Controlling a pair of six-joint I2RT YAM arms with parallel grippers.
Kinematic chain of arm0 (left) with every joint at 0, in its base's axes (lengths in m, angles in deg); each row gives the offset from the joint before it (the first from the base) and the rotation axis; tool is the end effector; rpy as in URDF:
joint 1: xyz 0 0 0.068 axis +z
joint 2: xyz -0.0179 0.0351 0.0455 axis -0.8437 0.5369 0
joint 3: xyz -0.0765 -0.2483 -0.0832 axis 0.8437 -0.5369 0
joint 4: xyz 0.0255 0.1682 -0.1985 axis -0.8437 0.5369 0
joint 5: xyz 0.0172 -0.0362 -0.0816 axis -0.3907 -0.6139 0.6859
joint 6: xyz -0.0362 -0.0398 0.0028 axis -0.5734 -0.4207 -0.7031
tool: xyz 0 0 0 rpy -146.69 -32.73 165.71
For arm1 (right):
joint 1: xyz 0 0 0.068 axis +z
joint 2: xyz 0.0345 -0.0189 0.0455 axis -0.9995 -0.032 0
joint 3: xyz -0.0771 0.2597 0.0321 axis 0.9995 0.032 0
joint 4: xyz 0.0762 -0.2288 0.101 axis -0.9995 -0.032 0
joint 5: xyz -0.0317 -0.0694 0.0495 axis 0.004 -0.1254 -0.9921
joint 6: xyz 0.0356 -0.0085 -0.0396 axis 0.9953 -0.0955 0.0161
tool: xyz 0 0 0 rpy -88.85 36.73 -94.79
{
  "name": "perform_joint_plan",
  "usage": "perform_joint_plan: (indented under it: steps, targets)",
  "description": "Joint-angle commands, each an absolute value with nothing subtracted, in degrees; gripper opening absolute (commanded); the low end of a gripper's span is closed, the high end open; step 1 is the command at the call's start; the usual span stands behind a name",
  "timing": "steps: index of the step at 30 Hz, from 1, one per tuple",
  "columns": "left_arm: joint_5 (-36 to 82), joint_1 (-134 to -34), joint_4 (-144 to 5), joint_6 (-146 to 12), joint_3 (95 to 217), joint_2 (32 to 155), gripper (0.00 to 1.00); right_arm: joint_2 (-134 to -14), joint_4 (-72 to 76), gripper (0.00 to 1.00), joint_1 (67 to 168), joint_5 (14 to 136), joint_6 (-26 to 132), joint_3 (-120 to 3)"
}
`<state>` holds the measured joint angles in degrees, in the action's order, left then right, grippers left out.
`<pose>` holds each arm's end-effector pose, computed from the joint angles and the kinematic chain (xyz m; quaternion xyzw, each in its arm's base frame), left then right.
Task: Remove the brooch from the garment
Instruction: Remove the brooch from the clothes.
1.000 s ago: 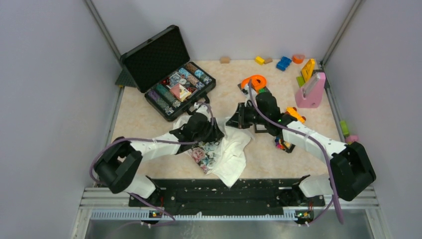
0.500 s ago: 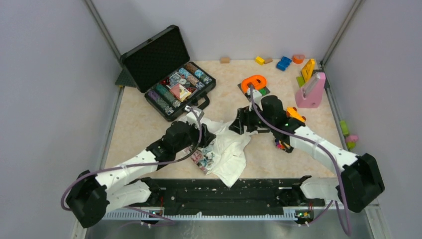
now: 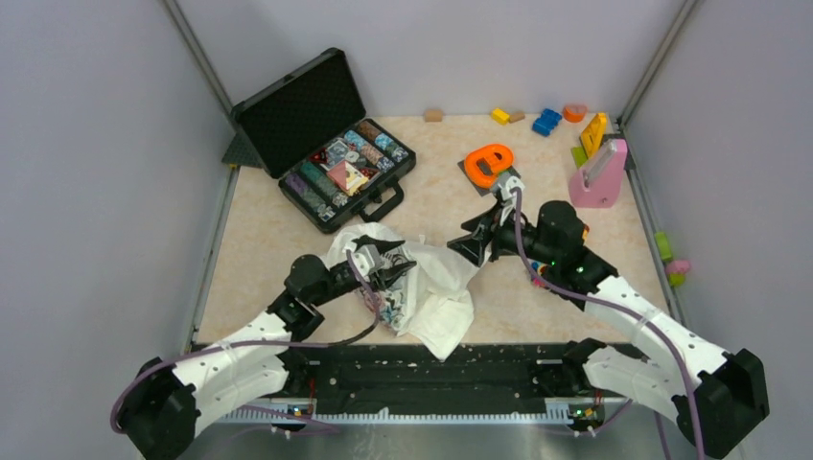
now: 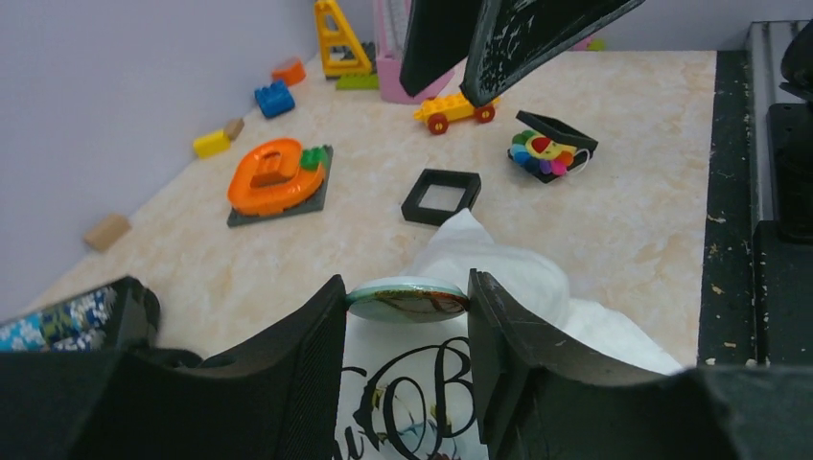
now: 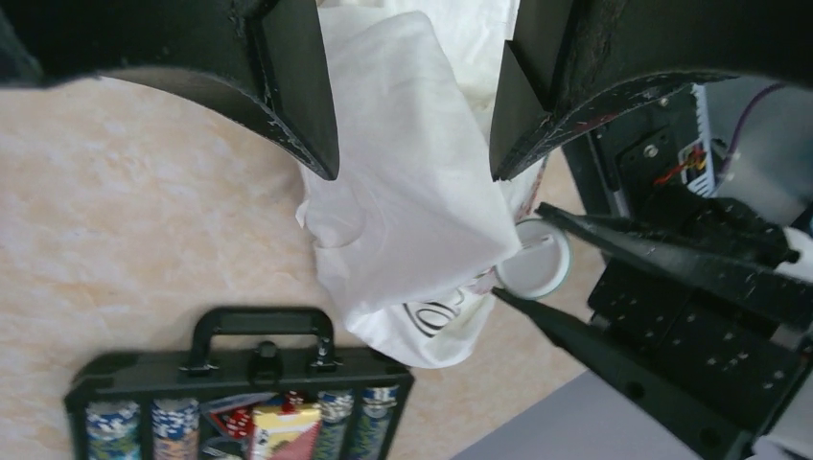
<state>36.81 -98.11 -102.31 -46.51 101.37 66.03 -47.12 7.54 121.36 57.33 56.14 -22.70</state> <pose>0.1362 -0.1340 0.2448 0.4076 0.5466 -0.3182 0.6586 0.1775 0.1344 0.3060 -0.2881 0.7021 0.3874 0.5235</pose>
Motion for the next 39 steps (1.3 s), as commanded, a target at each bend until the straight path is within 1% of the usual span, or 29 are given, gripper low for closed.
perform_joint_plan:
  steps: [1, 4, 5, 7, 10, 12, 14, 15, 16, 18, 19, 22, 23, 25, 28, 31, 33, 35, 37, 39]
  targets:
    - [58.7, -91.0, -116.6, -43.7, 102.1, 68.5, 0.38, -48.0, 18.3, 0.58, 120.9, 45.6, 56.3, -22.1]
    - [73.1, -85.2, -125.1, -51.6, 103.3, 73.1, 0.38, -49.6, 21.6, 0.58, 120.9, 39.2, 57.2, -21.0]
    - [77.0, -84.3, -129.4, -55.1, 104.2, 75.2, 0.38, -49.8, 23.7, 0.59, 120.9, 37.7, 58.2, -20.2]
    - [84.0, -83.7, -133.4, -58.6, 106.1, 78.9, 0.37, -49.8, 28.9, 0.60, 120.9, 35.2, 61.0, -18.7]
    - [90.3, -83.6, -135.2, -61.0, 109.8, 82.9, 0.36, -50.9, 28.8, 0.64, 120.9, 32.6, 63.0, -19.3]
    - [92.9, -83.7, -135.2, -62.1, 111.8, 84.0, 0.35, -51.8, 25.1, 0.63, 120.9, 34.0, 63.9, -21.0]
    - [93.9, -83.7, -135.1, -62.0, 112.6, 83.6, 0.35, -52.0, 22.2, 0.57, 121.0, 36.8, 65.2, -21.9]
    - [94.4, -83.7, -134.6, -61.3, 112.7, 83.0, 0.35, -52.0, 21.8, 0.56, 121.0, 38.1, 66.4, -21.9]
    - [94.8, -83.7, -133.7, -60.0, 112.9, 82.5, 0.35, -52.1, 22.7, 0.57, 121.0, 38.6, 67.9, -21.5]
    - [95.0, -84.0, -129.8, -57.0, 113.5, 81.2, 0.35, -52.7, 26.2, 0.65, 121.0, 39.4, 73.1, -20.0]
    - [95.2, -84.2, -126.9, -54.8, 114.1, 80.7, 0.35, -53.0, 28.9, 0.67, 121.0, 39.6, 75.9, -19.2]
    - [94.5, -85.2, -114.0, -45.6, 115.7, 78.3, 0.35, -54.6, 38.0, 0.67, 121.2, 37.7, 83.8, -16.9]
    - [94.0, -85.5, -109.8, -40.9, 116.4, 77.4, 0.35, -55.1, 41.3, 0.66, 121.4, 37.2, 85.6, -16.3]
    - [93.0, -86.0, -102.0, -34.9, 117.5, 75.7, 0.34, -55.8, 42.2, 0.66, 122.4, 36.7, 85.9, -16.0]
    - [93.9, -86.2, -94.7, -29.6, 119.2, 74.8, 0.33, -55.8, 37.8, 0.66, 126.1, 36.3, 78.4, -17.2]
    - [95.3, -86.6, -94.2, -29.6, 120.2, 75.9, 0.33, -55.5, 38.4, 0.67, 128.4, 36.2, 75.2, -16.8]
    - [94.9, -87.0, -94.2, -29.6, 120.6, 76.6, 0.32, -55.8, 43.5, 0.67, 128.5, 35.7, 77.9, -15.7]
    - [92.8, -87.6, -94.9, -29.8, 120.6, 76.5, 0.32, -56.4, 45.3, 0.68, 128.5, 36.2, 80.6, -15.7]
    - [89.7, -88.5, -97.6, -30.8, 119.7, 75.6, 0.32, -56.6, 45.5, 0.69, 128.5, 38.4, 83.5, -15.9]
    - [86.0, -88.9, -105.0, -34.5, 118.2, 74.9, 0.32, -56.4, 47.5, 0.71, 128.5, 42.9, 88.1, -14.7]
